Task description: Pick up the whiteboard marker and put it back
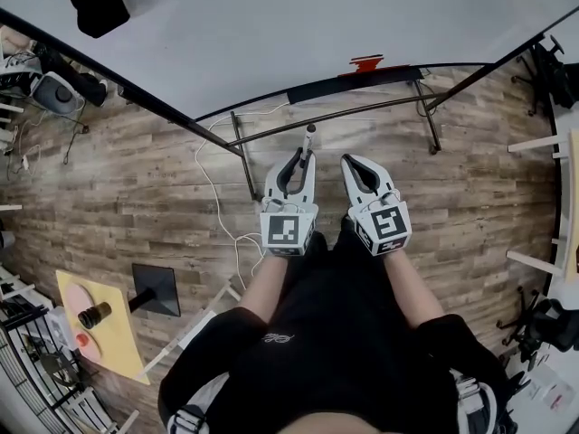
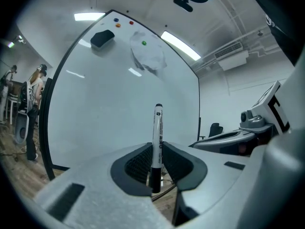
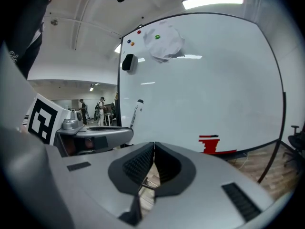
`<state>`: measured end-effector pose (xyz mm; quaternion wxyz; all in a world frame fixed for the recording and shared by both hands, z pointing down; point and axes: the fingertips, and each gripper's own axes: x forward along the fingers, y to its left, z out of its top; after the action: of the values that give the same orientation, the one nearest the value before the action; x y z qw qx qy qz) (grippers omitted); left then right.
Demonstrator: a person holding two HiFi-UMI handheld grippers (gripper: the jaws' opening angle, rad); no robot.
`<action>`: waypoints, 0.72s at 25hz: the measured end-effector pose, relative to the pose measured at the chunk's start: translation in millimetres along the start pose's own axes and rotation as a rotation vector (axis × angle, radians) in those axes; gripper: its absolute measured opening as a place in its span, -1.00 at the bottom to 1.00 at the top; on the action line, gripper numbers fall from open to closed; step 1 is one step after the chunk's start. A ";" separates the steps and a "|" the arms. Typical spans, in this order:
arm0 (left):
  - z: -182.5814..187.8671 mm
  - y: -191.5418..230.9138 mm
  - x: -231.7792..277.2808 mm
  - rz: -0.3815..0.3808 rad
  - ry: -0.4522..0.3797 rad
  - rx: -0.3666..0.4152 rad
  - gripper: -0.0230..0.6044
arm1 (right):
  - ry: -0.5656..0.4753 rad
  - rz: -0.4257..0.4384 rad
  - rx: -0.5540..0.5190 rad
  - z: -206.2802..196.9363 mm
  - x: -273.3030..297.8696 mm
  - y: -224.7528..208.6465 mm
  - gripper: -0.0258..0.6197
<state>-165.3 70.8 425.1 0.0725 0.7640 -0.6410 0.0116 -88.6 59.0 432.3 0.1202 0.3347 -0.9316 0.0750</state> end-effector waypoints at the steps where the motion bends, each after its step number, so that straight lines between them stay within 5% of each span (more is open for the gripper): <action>1: -0.6 -3.1 3.1 -0.003 0.003 0.001 -0.71 | -0.005 -0.003 0.003 0.4 -1.1 -4.9 -0.91; 18: 14.4 -109.7 97.6 0.007 0.046 0.060 -0.71 | -0.066 0.042 0.045 8.4 -42.1 -143.7 -0.91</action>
<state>-41.4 -8.1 411.1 0.0642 0.7632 -0.6412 0.0484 33.6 -27.2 421.3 0.0802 0.3199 -0.9400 0.0873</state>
